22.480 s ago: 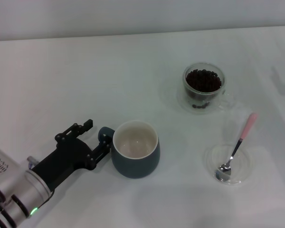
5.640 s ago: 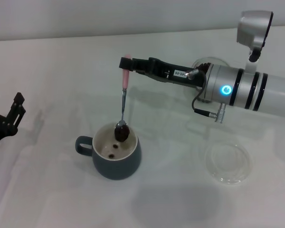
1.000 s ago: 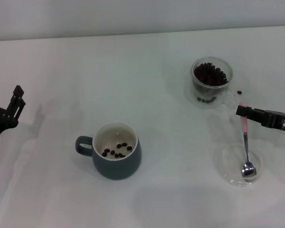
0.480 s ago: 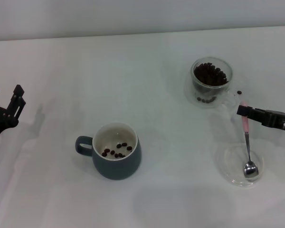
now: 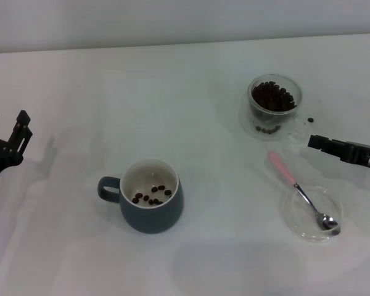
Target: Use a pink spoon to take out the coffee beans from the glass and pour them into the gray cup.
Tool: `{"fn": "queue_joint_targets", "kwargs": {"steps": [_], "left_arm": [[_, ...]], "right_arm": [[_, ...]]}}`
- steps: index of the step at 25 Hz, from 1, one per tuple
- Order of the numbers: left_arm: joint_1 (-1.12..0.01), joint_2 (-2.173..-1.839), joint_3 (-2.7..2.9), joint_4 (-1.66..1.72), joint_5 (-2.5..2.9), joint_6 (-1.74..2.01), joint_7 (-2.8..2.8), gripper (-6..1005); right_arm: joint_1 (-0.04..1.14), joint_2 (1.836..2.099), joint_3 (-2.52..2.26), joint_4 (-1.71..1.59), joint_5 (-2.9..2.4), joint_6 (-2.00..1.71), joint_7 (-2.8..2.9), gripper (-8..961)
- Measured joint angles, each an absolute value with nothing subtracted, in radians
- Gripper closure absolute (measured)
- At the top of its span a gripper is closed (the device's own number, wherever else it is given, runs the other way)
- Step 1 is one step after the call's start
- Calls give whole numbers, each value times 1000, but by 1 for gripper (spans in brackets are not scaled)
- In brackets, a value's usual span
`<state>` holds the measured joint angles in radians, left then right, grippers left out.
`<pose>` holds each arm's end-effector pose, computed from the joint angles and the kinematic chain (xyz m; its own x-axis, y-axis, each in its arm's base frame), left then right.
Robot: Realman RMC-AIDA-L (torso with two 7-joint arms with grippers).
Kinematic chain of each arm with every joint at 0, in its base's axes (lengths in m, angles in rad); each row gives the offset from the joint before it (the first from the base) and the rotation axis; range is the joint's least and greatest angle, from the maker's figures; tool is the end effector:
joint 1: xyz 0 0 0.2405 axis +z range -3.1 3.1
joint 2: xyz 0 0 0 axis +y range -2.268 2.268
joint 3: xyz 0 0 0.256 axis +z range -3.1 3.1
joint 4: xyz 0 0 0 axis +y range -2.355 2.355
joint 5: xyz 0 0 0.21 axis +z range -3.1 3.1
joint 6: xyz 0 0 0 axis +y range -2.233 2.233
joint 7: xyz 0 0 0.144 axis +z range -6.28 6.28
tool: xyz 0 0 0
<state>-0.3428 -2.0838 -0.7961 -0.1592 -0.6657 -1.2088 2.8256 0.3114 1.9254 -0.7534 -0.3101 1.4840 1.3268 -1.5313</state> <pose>-0.3334 0.2915 -0.0405 0.6477 0.0524 0.7601 0.7366 -0.2979 -0.6071 0.3793 0.2742 0.0233 0.2433 -0.6711 -0.7004 -0.9477 -0.3182 -0.0243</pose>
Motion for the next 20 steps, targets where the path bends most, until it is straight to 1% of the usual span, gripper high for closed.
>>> {"fn": "queue_joint_targets", "kwargs": {"steps": [6,14,17,20], "left_arm": [[-341,-2083,-796,-151,-667,-1213,2826,378],[-341,-2081,-796,-149,-668,-1214,2826,377],[-341,-2080,-796,-148,-675,-1217,2826,378],[-343,-2079,-796,-138,-688,-1219,2826,378]], "right_arm": [[312,1921,-714,-345,1499,1332,-1545,770],[305,1922,-434,-397,1500,1316,-1747,770],[307,1933,-356,-394,1505,1302,-1865,770],[311,1962,-247,-390,1517,1298,-2031,770]]}}
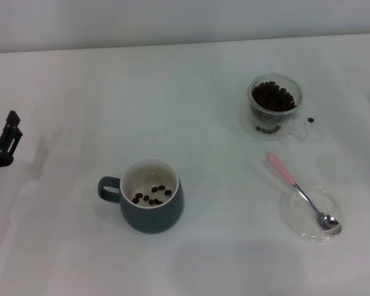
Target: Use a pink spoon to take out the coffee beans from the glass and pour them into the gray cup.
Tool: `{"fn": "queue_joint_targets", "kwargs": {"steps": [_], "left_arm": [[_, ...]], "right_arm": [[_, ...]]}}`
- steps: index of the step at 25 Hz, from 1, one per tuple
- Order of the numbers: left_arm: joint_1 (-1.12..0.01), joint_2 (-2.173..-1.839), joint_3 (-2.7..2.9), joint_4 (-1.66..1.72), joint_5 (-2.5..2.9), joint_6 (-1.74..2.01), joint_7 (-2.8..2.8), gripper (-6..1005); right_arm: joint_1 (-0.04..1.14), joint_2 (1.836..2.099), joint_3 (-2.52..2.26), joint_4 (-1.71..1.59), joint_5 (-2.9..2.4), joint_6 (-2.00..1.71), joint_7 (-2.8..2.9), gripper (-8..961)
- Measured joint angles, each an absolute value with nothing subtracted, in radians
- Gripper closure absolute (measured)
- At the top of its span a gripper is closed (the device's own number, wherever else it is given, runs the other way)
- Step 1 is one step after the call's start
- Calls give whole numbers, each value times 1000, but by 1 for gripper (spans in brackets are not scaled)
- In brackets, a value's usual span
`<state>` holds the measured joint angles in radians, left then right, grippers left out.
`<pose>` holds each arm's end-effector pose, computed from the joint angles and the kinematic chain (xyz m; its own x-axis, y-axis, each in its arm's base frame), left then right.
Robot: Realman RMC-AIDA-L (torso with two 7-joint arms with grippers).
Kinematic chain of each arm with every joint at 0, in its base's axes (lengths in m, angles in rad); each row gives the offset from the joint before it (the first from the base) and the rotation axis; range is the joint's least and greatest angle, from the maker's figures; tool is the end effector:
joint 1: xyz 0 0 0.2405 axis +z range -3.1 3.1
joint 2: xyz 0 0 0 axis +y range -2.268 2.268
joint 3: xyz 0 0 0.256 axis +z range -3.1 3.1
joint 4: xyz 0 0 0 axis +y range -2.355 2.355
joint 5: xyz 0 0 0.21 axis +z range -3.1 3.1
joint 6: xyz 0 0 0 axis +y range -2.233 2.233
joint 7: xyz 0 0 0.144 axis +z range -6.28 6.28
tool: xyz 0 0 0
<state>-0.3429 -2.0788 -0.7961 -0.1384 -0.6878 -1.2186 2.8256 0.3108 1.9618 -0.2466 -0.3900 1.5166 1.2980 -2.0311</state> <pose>-0.3403 0.2909 -0.0337 0.6542 0.0481 0.7548 0.7356 -0.2723 -0.6203 0.4014 0.2924 0.1015 0.5276 -0.1706 -0.8322 -0.8412 -0.2416 -0.4838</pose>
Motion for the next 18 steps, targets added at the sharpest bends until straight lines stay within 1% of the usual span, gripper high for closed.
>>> {"fn": "queue_joint_targets", "kwargs": {"steps": [2,4,8,18], "left_arm": [[-348,-2079,-796,-128,-703,-1220,2826,378],[-352,-2079,-796,-124,-708,-1221,2826,378],[-354,-2079,-817,-114,-719,-1221,2826,379],[-357,-2077,-866,-109,-721,-1224,2826,379]], "right_arm": [[313,1986,-182,-377,1548,1299,-2139,770],[316,1997,-145,-335,1598,1305,-2242,770],[324,1999,-136,-261,1661,1306,-2375,770],[330,2001,-131,-195,1682,1304,-2558,770]]}}
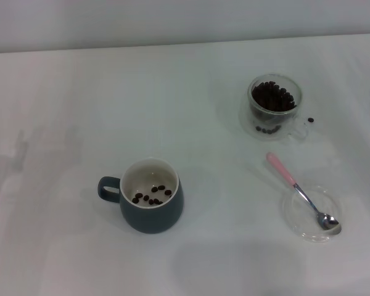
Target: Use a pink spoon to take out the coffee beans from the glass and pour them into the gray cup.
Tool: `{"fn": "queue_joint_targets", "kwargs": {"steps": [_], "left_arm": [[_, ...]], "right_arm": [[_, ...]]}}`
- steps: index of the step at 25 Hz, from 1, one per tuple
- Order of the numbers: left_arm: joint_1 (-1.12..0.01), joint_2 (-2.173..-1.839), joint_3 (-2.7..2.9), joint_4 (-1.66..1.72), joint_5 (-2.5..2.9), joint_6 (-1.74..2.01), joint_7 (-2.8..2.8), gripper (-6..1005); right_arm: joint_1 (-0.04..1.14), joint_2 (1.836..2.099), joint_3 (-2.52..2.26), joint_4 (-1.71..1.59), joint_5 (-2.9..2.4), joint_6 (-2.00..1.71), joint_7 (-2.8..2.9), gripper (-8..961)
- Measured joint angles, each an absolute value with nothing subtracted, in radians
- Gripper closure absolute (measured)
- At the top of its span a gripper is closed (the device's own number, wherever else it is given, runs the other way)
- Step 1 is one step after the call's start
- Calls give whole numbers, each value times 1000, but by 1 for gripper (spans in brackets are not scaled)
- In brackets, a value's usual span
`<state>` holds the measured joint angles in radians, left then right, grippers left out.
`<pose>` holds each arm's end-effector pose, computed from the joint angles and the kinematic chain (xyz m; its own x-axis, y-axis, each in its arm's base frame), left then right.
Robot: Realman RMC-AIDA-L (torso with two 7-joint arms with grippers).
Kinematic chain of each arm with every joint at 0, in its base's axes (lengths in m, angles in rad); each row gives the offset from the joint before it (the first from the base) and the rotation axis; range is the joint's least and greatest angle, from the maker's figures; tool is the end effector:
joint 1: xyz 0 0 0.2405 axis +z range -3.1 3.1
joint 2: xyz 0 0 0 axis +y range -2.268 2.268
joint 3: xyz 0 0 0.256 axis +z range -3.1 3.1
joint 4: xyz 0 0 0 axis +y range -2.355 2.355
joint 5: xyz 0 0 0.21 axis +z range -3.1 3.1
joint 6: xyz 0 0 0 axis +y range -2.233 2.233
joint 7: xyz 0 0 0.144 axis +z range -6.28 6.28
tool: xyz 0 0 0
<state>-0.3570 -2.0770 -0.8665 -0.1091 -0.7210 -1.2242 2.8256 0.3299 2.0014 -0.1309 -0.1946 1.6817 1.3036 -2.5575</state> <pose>-0.3499 0.2975 -0.0167 0.6443 0.0194 0.7646 0.7543 -0.1811 -0.6310 0.3973 0.2894 0.0737 0.6909 0.0151 -0.7228 -0.7163 -0.1211 -0.6872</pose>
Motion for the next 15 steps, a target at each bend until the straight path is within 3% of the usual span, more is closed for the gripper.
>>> {"fn": "queue_joint_targets", "kwargs": {"steps": [15], "left_arm": [[-372,-2075,-886,-107,-720,-1241,2826,378]], "right_arm": [[352,2003,-130,-143,1748,1258,-2624,770]]}}
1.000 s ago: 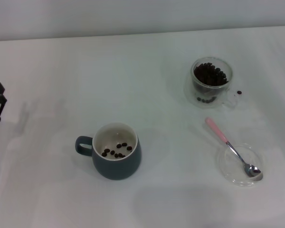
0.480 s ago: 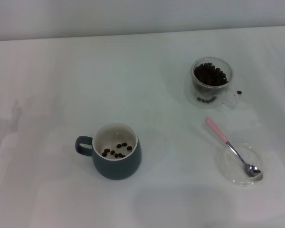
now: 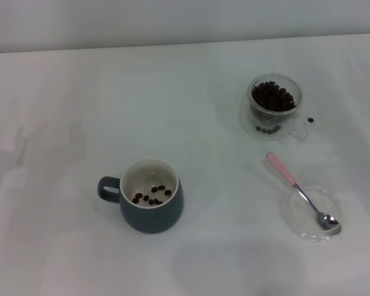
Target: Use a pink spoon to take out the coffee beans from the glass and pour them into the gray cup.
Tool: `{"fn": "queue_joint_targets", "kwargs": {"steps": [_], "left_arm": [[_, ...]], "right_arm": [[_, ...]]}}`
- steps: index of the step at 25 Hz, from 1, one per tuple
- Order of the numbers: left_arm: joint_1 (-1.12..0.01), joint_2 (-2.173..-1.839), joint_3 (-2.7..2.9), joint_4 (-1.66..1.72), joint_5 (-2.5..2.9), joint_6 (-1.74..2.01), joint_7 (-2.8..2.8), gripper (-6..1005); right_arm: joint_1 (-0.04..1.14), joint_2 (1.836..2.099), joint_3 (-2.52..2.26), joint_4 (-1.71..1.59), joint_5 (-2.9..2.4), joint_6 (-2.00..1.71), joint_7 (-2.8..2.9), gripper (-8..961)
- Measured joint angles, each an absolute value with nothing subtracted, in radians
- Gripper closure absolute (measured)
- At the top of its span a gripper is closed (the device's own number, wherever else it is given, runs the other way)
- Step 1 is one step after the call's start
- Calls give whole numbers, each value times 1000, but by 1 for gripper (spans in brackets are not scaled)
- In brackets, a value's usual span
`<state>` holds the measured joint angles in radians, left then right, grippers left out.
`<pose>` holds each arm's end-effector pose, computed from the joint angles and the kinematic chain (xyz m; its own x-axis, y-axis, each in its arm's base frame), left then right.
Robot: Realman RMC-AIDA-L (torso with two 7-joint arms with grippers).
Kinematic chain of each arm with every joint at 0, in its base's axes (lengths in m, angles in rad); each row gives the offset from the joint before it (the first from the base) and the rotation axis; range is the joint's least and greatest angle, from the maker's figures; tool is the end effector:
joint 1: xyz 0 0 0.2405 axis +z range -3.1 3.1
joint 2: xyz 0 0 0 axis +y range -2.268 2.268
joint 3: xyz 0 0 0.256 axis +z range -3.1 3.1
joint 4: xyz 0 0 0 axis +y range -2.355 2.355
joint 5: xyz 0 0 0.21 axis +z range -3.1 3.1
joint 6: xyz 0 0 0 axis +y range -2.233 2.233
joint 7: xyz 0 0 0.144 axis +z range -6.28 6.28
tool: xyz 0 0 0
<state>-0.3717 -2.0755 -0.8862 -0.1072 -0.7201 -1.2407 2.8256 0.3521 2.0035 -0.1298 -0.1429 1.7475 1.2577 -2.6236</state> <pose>-0.3455 0.3031 -0.0120 0.6398 -0.0109 0.7684 0.7547 -0.1795 -0.6310 0.3975 0.2968 0.0672 0.6892 0.0102 -0.7245 -0.7224 -0.0678 -0.6881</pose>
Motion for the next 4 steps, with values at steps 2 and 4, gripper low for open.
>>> {"fn": "queue_joint_targets", "kwargs": {"steps": [2,4], "left_arm": [[-375,-2075,-887,-104,-720,-1240,2826,378],[-378,-2075,-887,-98,-720,-1238,2826,378]], "right_arm": [[353,2003,-132,-138,1753,1256,-2625,770],[353,2003,-133,-134,1754,1256,-2626,770]]}}
